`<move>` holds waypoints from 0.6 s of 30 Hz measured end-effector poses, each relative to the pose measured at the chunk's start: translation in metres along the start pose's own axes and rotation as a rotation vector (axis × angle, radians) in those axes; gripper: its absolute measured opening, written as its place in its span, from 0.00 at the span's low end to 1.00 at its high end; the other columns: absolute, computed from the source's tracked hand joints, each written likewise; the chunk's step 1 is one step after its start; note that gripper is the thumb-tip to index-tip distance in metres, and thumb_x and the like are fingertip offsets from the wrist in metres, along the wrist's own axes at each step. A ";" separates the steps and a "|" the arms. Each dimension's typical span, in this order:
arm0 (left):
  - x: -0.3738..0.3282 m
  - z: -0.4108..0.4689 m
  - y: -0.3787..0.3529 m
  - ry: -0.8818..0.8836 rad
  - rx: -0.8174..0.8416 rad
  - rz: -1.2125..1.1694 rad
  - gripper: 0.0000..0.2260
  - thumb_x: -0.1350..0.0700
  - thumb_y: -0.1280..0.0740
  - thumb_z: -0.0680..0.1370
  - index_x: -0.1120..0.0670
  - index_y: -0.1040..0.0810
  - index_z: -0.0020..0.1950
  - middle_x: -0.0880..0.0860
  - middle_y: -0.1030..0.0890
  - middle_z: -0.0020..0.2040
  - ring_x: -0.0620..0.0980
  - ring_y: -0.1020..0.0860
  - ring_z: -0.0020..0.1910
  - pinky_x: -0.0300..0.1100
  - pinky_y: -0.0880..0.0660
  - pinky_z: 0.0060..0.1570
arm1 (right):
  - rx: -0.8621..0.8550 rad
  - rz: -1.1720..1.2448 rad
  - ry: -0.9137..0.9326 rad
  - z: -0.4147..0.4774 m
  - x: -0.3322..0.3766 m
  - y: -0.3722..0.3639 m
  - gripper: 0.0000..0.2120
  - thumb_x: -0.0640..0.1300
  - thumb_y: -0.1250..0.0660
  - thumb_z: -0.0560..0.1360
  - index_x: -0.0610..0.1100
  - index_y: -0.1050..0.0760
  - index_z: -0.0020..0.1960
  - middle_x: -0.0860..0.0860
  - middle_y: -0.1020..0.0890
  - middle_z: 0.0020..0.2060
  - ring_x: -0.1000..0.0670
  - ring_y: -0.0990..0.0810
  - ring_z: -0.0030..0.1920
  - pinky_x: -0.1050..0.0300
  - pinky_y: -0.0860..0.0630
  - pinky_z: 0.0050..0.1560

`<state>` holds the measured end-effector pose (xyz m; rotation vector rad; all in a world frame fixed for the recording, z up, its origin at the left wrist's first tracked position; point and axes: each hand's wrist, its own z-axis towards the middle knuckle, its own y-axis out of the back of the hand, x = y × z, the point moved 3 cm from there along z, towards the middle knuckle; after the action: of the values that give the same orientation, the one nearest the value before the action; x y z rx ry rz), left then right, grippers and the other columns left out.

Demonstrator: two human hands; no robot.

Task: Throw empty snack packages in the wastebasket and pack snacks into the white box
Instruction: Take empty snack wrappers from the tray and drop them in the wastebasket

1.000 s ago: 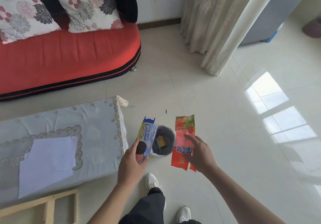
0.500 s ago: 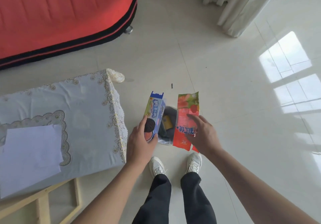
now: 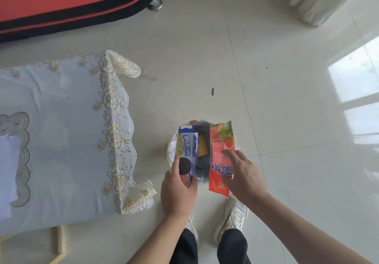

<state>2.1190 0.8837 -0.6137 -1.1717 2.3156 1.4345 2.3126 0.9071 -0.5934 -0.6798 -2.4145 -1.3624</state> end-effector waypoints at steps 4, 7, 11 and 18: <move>-0.002 0.007 -0.002 -0.010 0.044 0.010 0.38 0.37 0.31 0.75 0.40 0.44 0.81 0.51 0.24 0.71 0.53 0.25 0.68 0.48 0.27 0.65 | 0.098 -0.016 0.035 0.014 -0.001 -0.016 0.44 0.54 0.26 0.72 0.55 0.46 0.81 0.49 0.30 0.72 0.45 0.24 0.65 0.53 0.27 0.57; -0.003 0.014 0.004 -0.065 0.076 0.231 0.40 0.28 0.42 0.74 0.39 0.52 0.82 0.55 0.43 0.82 0.57 0.41 0.80 0.53 0.40 0.76 | 0.152 -0.110 0.017 0.017 0.000 -0.017 0.47 0.68 0.35 0.72 0.59 0.57 0.81 0.47 0.45 0.81 0.45 0.39 0.78 0.47 0.35 0.71; -0.006 0.021 0.019 -0.166 0.126 0.483 0.44 0.23 0.57 0.69 0.38 0.60 0.82 0.53 0.52 0.84 0.56 0.52 0.83 0.55 0.52 0.80 | 0.097 -0.250 0.020 0.016 0.001 -0.005 0.44 0.75 0.46 0.72 0.60 0.59 0.81 0.50 0.52 0.82 0.45 0.47 0.80 0.45 0.44 0.78; -0.035 0.025 0.054 -0.327 0.151 0.668 0.45 0.24 0.59 0.67 0.39 0.60 0.82 0.50 0.56 0.84 0.55 0.58 0.83 0.55 0.57 0.80 | 0.074 -0.313 0.010 0.007 0.017 0.033 0.42 0.73 0.47 0.75 0.58 0.58 0.81 0.49 0.53 0.82 0.44 0.54 0.81 0.39 0.51 0.79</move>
<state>2.0986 0.9349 -0.5722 -0.0853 2.6127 1.4431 2.3157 0.9320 -0.5656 -0.2829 -2.6312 -1.3724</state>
